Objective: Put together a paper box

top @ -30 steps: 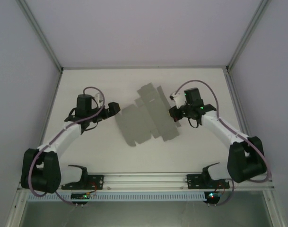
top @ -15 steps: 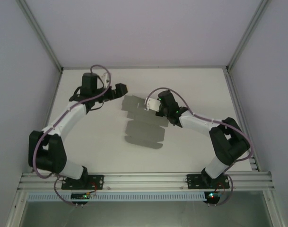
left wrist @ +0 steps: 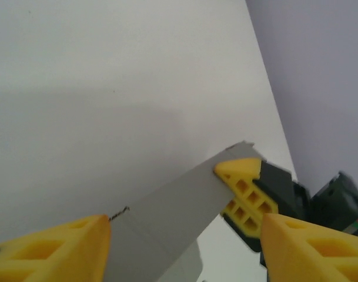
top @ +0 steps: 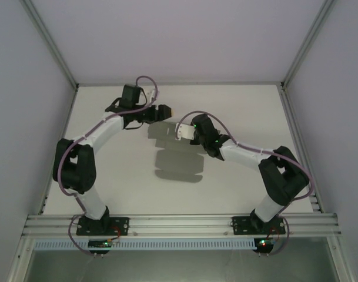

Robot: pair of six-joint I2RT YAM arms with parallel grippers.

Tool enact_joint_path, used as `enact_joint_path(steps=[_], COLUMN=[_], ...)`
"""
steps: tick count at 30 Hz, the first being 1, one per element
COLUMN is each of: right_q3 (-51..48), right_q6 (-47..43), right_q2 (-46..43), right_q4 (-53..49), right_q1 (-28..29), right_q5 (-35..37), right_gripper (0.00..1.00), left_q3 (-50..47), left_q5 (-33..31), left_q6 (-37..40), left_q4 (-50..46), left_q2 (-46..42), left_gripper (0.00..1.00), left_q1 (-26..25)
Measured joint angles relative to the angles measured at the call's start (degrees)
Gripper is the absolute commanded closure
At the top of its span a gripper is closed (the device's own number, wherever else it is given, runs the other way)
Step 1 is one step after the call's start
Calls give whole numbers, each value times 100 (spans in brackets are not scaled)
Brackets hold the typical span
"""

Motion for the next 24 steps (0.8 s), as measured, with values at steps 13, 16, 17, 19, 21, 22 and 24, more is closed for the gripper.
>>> enact_joint_path(steps=[13, 16, 17, 19, 21, 22, 24], right_q3=[22, 22, 24, 57, 76, 81, 81], right_q6=[164, 269, 323, 463, 549, 577, 612], right_q2=[157, 157, 157, 157, 101, 52, -83], right_q4=[9, 7, 11, 9, -131, -201, -352], right_q1=[13, 9, 0, -44, -142, -210, -348], right_q5=[273, 275, 273, 153, -146, -339, -745], right_gripper=[100, 100, 100, 100, 100, 100, 100], left_q3=[-402, -402, -402, -400, -378, -378, -378], left_q5=[146, 256, 374, 511, 361, 289, 133], left_q6=[-363, -374, -407, -413, -328, -282, -221], left_q4=[380, 398, 393, 328, 160, 55, -105], left_q2=[0, 0, 0, -2, -17, -31, -90], left_gripper=[41, 38, 32, 3, 1, 0, 0], left_q1=[-98, -98, -98, -155, -164, -138, -101])
